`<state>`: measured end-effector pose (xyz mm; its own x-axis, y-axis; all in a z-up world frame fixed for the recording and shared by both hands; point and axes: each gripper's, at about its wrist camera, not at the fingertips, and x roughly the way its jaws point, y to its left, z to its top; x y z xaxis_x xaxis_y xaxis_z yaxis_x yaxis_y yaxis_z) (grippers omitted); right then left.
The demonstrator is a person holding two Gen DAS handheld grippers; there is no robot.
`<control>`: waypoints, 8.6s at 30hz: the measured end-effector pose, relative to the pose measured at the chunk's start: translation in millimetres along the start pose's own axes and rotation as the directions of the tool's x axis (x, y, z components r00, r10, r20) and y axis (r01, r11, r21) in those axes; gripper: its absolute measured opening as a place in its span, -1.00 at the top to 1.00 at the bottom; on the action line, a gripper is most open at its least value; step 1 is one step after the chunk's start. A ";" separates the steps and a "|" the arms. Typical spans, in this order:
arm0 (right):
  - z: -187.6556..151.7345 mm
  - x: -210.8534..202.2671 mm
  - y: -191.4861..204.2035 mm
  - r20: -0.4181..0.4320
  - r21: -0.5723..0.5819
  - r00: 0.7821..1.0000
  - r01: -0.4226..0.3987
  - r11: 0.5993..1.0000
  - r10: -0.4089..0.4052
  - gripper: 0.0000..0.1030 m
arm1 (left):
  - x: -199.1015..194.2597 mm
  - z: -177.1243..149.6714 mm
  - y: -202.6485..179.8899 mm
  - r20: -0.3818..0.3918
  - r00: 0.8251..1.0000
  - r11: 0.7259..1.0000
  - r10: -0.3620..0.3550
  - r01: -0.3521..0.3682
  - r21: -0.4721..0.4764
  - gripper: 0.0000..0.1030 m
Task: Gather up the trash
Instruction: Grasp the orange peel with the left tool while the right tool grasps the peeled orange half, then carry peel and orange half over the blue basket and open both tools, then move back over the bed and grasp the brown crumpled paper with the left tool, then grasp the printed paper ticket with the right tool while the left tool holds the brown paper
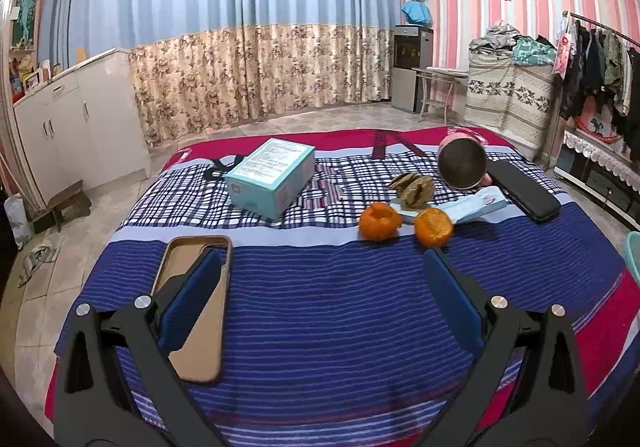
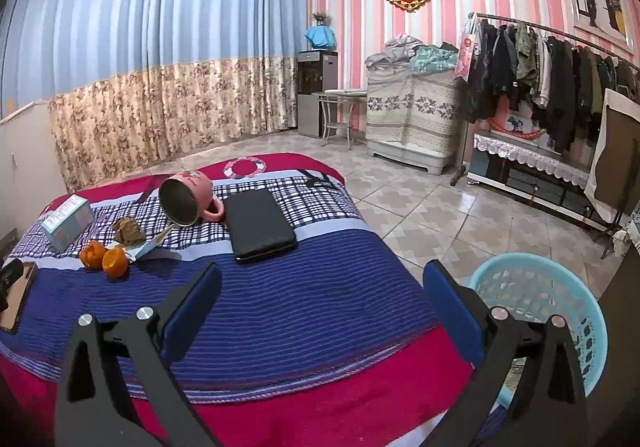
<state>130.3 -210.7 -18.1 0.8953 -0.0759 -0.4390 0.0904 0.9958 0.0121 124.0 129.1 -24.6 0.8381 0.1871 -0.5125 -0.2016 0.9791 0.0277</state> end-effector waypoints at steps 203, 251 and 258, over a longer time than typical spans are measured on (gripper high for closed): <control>9.9 -16.3 -185.8 -0.008 0.182 0.950 0.308 0.934 -0.312 -0.90 | -18.4 56.1 -299.3 0.045 0.905 0.883 -0.423 0.400 0.244 -0.89; 4.0 115.5 44.4 -0.197 -0.046 0.973 -0.131 0.990 0.120 -0.90 | 183.4 51.7 -108.9 -0.247 0.959 0.974 -0.137 0.176 0.143 -0.07; 2.4 119.8 83.4 -0.247 -0.041 0.938 -0.261 0.964 0.243 -0.90 | 147.2 52.0 -84.9 -0.174 0.976 0.975 -0.133 0.160 0.152 0.02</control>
<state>246.2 -136.8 -67.5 0.7536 0.1838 -0.6311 -0.1646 0.9823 0.0895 290.9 77.7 -57.7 0.7565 0.0389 -0.6528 0.0142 0.9970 0.0758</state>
